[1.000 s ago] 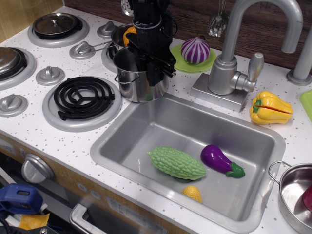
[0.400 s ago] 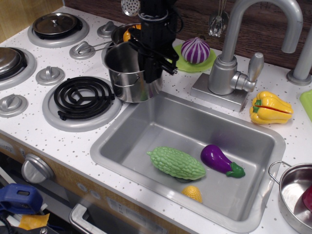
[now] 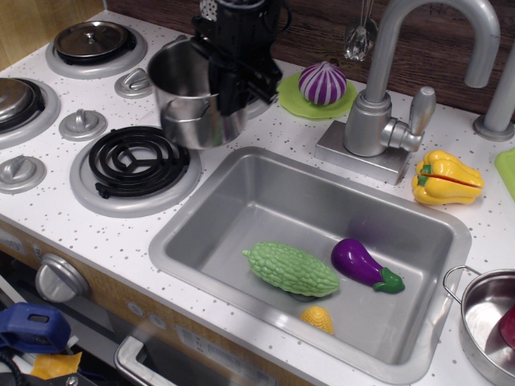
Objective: Put pot on stove which is near stove
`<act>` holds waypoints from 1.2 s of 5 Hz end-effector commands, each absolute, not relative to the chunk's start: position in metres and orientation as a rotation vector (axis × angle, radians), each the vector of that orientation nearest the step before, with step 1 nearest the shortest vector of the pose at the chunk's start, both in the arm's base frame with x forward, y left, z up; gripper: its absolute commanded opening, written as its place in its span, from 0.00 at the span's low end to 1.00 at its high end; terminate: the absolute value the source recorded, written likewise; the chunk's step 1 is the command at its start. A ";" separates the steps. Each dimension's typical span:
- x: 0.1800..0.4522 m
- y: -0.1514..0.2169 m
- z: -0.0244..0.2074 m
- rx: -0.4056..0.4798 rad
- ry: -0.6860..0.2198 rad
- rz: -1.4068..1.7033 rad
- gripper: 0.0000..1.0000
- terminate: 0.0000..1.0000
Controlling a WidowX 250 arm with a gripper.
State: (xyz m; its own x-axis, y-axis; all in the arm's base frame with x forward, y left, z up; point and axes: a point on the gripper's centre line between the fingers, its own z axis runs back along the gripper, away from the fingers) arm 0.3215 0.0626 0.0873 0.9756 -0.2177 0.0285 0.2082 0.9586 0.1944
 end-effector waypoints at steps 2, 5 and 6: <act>0.293 0.077 0.120 0.300 -0.112 -0.201 0.00 0.00; 0.271 0.100 0.098 0.251 -0.123 -0.186 0.00 0.00; 0.269 0.105 0.088 0.237 -0.146 -0.196 0.00 0.00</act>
